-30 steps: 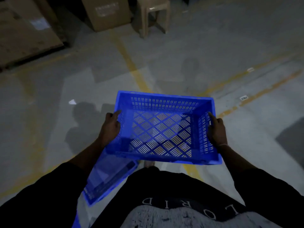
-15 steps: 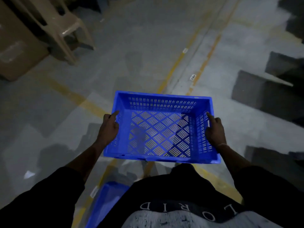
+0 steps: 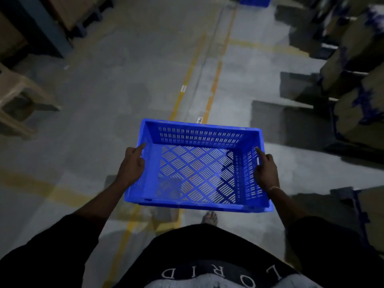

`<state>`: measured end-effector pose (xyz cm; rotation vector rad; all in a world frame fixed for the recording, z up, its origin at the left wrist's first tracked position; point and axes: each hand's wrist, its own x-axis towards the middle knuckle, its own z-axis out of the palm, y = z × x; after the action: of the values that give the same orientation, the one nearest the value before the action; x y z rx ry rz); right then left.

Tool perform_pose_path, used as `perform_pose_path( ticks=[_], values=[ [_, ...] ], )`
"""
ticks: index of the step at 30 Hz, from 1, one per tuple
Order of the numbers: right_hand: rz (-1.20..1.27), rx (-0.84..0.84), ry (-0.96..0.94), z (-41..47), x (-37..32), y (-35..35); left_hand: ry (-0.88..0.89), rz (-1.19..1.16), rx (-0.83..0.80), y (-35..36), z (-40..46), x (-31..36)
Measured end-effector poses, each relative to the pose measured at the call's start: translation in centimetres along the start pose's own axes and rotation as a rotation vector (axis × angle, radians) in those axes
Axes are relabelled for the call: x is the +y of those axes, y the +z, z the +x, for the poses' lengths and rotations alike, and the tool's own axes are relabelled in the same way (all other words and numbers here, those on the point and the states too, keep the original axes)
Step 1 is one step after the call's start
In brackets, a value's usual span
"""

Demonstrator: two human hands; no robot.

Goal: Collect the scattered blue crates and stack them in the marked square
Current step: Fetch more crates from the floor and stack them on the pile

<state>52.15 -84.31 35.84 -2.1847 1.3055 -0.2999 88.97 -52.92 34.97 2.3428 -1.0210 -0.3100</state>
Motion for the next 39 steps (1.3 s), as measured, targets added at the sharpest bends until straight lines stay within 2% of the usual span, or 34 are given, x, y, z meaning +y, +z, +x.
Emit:
perform_pose_path(
  ticks=[8, 19, 26, 35, 39],
  values=[
    [0.004, 0.081, 0.047, 15.2, 3.4, -6.9, 0.082, -0.025, -0.032, 4.9, 18.8, 9.1],
    [0.065, 0.147, 0.13, 37.7, 4.9, -9.9, 0.143, -0.068, -0.078, 11.7, 44.3, 15.3],
    [0.03, 0.214, 0.155, 52.6, 3.8, -11.8, 0.167, -0.066, -0.126, 13.2, 61.6, 19.6],
    [0.064, 0.21, 0.191, 71.4, 6.4, -14.0, 0.207, -0.022, -0.136, 18.0, 80.3, 25.7],
    [0.099, 0.186, 0.168, 83.0, 9.0, -15.6, 0.19, -0.039, -0.131, 22.9, 90.1, 29.1]
  ],
)
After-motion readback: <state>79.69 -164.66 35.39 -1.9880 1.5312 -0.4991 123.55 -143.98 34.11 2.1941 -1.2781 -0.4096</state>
